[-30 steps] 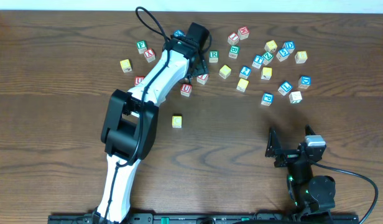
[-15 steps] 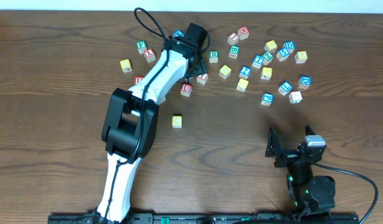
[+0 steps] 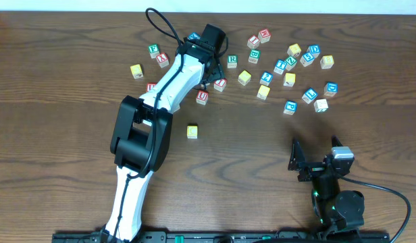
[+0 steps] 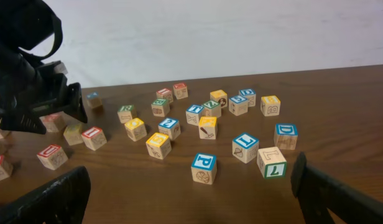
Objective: Spell out CORL
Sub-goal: 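Lower the left gripper onto the yellow O block and close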
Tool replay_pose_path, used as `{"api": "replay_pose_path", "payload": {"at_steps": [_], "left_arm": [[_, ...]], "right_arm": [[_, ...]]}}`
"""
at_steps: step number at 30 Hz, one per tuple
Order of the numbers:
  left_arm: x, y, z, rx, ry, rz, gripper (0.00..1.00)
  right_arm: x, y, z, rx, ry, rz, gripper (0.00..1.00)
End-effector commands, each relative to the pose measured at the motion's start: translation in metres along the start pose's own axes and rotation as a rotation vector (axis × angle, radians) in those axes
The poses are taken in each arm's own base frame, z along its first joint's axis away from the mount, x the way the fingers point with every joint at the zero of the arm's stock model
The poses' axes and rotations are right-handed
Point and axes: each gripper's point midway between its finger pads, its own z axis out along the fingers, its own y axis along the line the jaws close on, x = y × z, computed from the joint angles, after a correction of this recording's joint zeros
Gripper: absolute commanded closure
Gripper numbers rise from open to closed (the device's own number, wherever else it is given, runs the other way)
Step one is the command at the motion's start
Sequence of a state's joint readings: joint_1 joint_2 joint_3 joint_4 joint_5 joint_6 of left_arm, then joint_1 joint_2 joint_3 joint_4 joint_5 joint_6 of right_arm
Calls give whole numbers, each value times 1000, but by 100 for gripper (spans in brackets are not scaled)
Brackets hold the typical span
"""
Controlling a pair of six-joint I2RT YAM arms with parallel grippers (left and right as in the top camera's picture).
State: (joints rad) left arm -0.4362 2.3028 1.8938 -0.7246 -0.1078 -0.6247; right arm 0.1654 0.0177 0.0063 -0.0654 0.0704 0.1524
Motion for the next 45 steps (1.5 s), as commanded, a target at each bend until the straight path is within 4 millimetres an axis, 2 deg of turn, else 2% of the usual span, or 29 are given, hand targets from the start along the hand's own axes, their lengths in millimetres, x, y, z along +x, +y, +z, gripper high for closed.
{"api": "replay_pose_path", "payload": {"at_steps": [1,10,16,23,32,34,39,41,45], "left_arm": [[0,5,8,-17,4,-5,15],[3,-5,10,35,19,-8,15],[6,-3,13,26,29,-6,15],[15,1,28,4,55,-1,15],[12,-1,29,13,44,9,16],[11,-2,29,17,39,32,24],[12,-1,29,16,42,69,36],[13,0,29,13,46,69,44],[14,1,29,7,53,70,53]], "right_arm": [[0,-3,0,12,-1,12,1],[0,-3,0,12,-1,12,1],[0,-3,0,12,-1,12,1],[0,-3,0,12,-1,12,1],[0,-3,0,12,-1,12,1],[0,-3,0,12,-1,12,1],[0,-3,0,12,-1,12,1],[0,-3,0,12,-1,12,1],[0,-3,0,12,-1,12,1]]}}
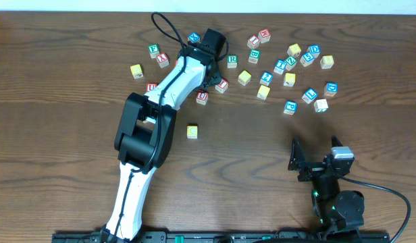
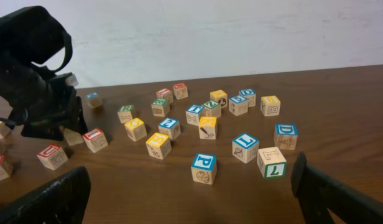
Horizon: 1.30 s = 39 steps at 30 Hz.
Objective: Spell out CORL
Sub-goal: 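Lower the left gripper onto the yellow O block and close, then lift the O block and carry it beside the C block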
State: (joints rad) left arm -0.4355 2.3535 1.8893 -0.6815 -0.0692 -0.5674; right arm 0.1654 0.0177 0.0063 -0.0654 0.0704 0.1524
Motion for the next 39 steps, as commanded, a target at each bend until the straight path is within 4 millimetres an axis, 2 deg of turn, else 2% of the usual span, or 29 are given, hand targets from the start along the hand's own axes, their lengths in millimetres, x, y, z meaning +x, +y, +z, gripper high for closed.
{"api": "replay_pose_path", "payload": {"at_steps": [1,4,9,18,22,26,30,32,33,34,39], "left_arm": [[5,6,5,-15,21,11,55],[5,6,5,-17,23,12,65],[5,6,5,-17,23,12,75],[7,8,1,-23,32,14,77],[-1,2,-16,6,12,49,77],[-18,-3,-68,49,-56,128,77],[-25,1,-123,69,-99,212,79],[-21,8,-150,68,-101,245,81],[-20,9,-155,67,-101,252,81],[-14,16,-169,58,-89,286,86],[8,36,-206,31,-35,330,92]], "right_arm": [[0,-3,0,12,-1,12,1],[0,-3,0,12,-1,12,1],[0,-3,0,12,-1,12,1],[0,-3,0,12,-1,12,1],[0,-3,0,12,-1,12,1],[0,-3,0,12,-1,12,1],[0,-3,0,12,-1,12,1],[0,-3,0,12,-1,12,1],[0,-3,0,12,-1,12,1],[0,-3,0,12,-1,12,1],[0,-3,0,12,-1,12,1]]}}
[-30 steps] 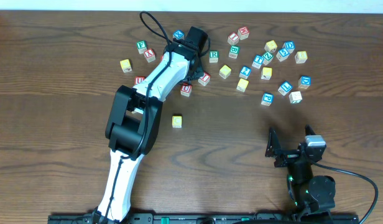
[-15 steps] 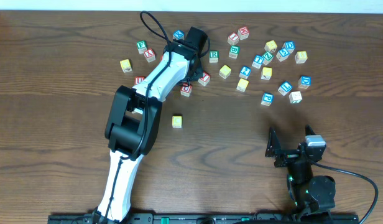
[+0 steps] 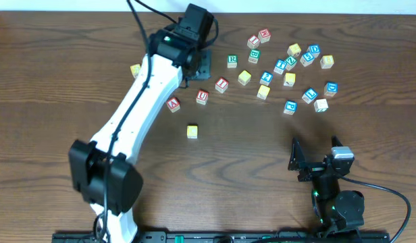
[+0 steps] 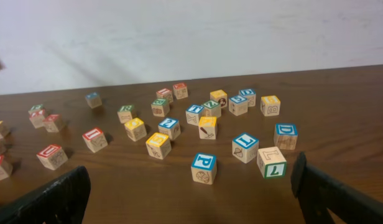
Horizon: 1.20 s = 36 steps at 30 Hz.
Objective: Spell out CORL
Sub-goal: 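Lift the O block and carry it beside the C block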
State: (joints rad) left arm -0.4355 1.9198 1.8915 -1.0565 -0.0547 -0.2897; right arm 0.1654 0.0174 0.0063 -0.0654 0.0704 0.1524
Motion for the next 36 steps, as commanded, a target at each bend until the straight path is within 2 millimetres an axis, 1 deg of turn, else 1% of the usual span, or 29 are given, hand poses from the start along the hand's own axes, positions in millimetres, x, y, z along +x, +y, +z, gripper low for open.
{"api": "replay_pose_path", "payload": {"at_steps": [1,4,8,12,13,15,17,20,22,25,30,31,33,36], "left_arm": [[14,8,-23,-12,29,70,92],[34,9,-38,-22,81,102,92],[59,2,-48,-34,121,154,92],[82,-9,-48,-86,85,200,92],[93,-13,-46,-83,68,201,92],[105,-17,-41,-63,44,185,92],[114,-22,-36,-35,18,154,92],[132,-41,-22,101,-27,38,92],[136,-45,-12,134,-33,-22,92],[141,-45,2,123,-12,-96,92],[149,-45,23,86,38,-125,92],[153,-45,33,65,66,-166,92],[159,-44,45,41,95,-195,92],[165,-48,56,26,118,-183,92]], "right_arm": [[0,-3,0,12,-1,12,1],[0,-3,0,12,-1,12,1],[0,-3,0,12,-1,12,1],[0,-3,0,12,-1,12,1],[0,-3,0,12,-1,12,1],[0,-3,0,12,-1,12,1],[0,-3,0,12,-1,12,1],[0,-3,0,12,-1,12,1],[0,-3,0,12,-1,12,1],[0,-3,0,12,-1,12,1],[0,-3,0,12,-1,12,1],[0,-3,0,12,-1,12,1],[0,-3,0,12,-1,12,1],[0,-3,0,12,-1,12,1]]}}
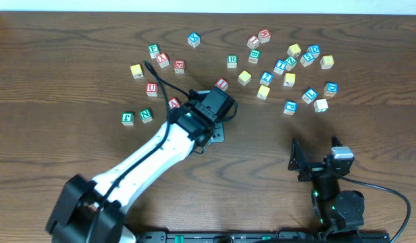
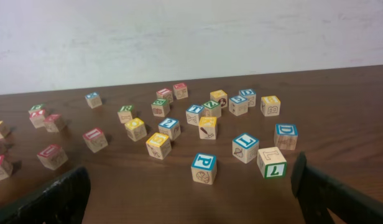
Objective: Spell out CORL
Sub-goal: 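Lift the O block and carry it beside the C block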
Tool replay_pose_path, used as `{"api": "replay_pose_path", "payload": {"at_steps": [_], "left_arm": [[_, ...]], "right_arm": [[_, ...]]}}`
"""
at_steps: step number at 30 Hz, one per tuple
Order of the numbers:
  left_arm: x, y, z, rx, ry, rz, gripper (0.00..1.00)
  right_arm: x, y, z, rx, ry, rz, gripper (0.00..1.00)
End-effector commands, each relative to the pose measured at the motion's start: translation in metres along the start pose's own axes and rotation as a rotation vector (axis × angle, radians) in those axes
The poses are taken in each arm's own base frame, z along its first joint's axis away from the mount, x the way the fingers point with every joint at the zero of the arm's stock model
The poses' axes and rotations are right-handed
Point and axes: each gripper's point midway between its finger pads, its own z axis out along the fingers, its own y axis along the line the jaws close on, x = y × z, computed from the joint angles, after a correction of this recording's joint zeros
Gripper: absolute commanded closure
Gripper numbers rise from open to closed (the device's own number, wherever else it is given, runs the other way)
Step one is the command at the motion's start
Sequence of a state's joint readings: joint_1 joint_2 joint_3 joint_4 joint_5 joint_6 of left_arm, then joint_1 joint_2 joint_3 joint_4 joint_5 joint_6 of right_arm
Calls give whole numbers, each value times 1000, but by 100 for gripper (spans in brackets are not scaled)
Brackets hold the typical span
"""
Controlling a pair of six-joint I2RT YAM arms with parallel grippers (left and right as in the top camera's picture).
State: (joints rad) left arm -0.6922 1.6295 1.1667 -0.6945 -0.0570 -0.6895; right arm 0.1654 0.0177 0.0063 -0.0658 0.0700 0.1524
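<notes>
Lettered wooden blocks lie scattered over the far half of the table. A green R block (image 1: 232, 61) sits at mid back. A block with L on top (image 2: 269, 159) stands near my right gripper, beside a blue P block (image 2: 204, 163). My left gripper (image 1: 218, 130) hangs low over the table's middle, and its arm (image 1: 154, 152) hides what is under it; its jaws cannot be made out. No yellow block shows in the middle. My right gripper (image 2: 190, 194) stands open and empty at the front right.
A loose group of blocks lies at the far left, among them green ones (image 1: 128, 118) and a red U (image 1: 151, 88). A denser cluster (image 1: 289, 67) fills the far right. The table's back edge (image 1: 208, 12) meets a white wall.
My left gripper has moved from the far side of the table, above the left blocks, to the middle, low by where the lone yellow block lay. That block is now hidden. The right arm has not moved.
My left gripper first stood among the far-left blocks, next to a pale block beside the red I block. Then it was down over that block. Later it was raised at the back and the pale block's spot was bare. Now it is at the table's middle.
</notes>
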Motion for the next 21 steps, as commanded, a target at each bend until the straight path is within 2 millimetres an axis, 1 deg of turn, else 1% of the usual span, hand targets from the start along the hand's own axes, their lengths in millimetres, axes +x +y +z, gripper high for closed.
{"api": "replay_pose_path", "payload": {"at_steps": [1,7,11,21], "left_arm": [[11,-1,17,-32,37,-25,93],[20,-9,28,-42,52,9,92],[12,-2,28,-81,7,14,92],[3,0,29,-103,-41,20,92]], "right_arm": [[0,-3,0,12,-2,12,1],[0,-3,0,12,-1,12,1],[0,-3,0,12,-1,12,1],[0,-3,0,12,-1,12,1]]}}
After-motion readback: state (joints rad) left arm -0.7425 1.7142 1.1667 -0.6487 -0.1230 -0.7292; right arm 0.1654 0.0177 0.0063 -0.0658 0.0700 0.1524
